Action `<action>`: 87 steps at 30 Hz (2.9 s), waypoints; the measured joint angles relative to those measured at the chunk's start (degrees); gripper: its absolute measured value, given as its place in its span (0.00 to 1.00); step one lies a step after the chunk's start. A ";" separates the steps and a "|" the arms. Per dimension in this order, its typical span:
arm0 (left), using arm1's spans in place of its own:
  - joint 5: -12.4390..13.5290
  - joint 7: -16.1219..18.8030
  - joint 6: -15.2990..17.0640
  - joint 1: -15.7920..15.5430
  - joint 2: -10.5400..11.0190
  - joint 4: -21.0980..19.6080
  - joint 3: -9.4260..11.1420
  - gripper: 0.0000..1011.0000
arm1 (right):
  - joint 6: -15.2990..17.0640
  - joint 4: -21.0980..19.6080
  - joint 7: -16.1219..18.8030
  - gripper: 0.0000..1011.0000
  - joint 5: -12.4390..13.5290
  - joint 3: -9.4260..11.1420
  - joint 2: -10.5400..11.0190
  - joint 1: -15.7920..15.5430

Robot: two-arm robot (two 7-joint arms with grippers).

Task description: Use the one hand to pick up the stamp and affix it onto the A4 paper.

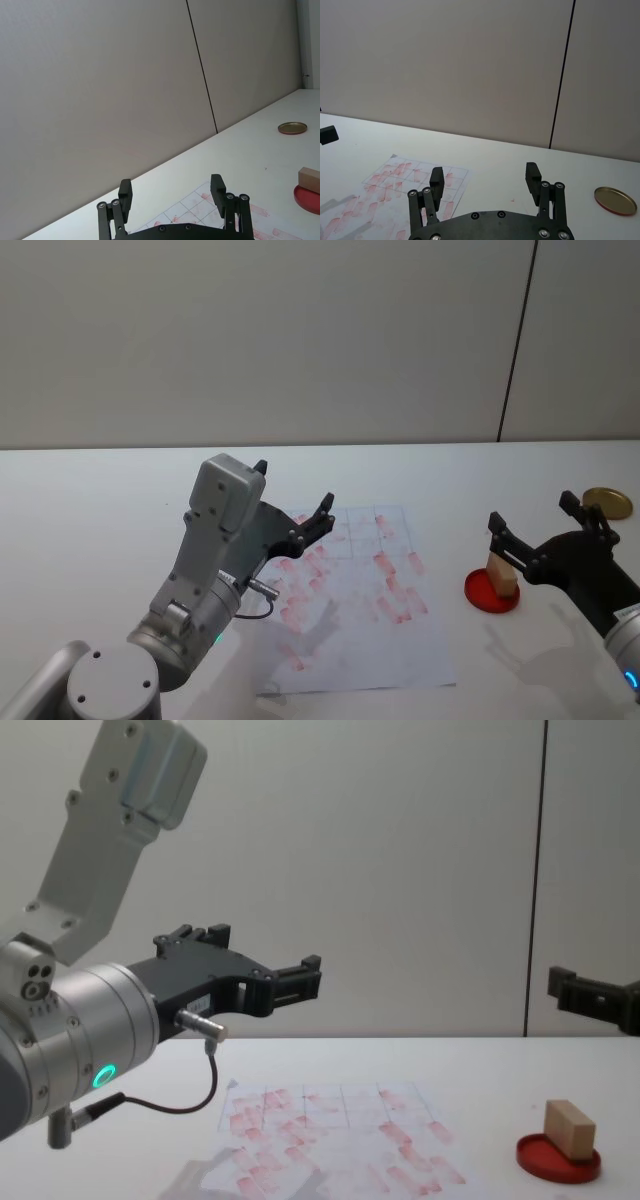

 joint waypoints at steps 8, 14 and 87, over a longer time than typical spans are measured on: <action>0.00 0.00 0.00 0.00 0.00 0.00 0.00 0.98 | 0.00 0.00 0.00 0.99 0.00 0.00 0.00 0.00; 0.00 0.00 0.00 0.00 0.00 0.00 0.00 0.98 | 0.00 0.00 0.00 0.99 0.00 0.00 0.00 0.00; 0.00 0.00 0.00 0.00 0.00 0.00 0.00 0.98 | 10.05 12.93 0.17 0.99 -2.60 -0.82 -4.45 6.12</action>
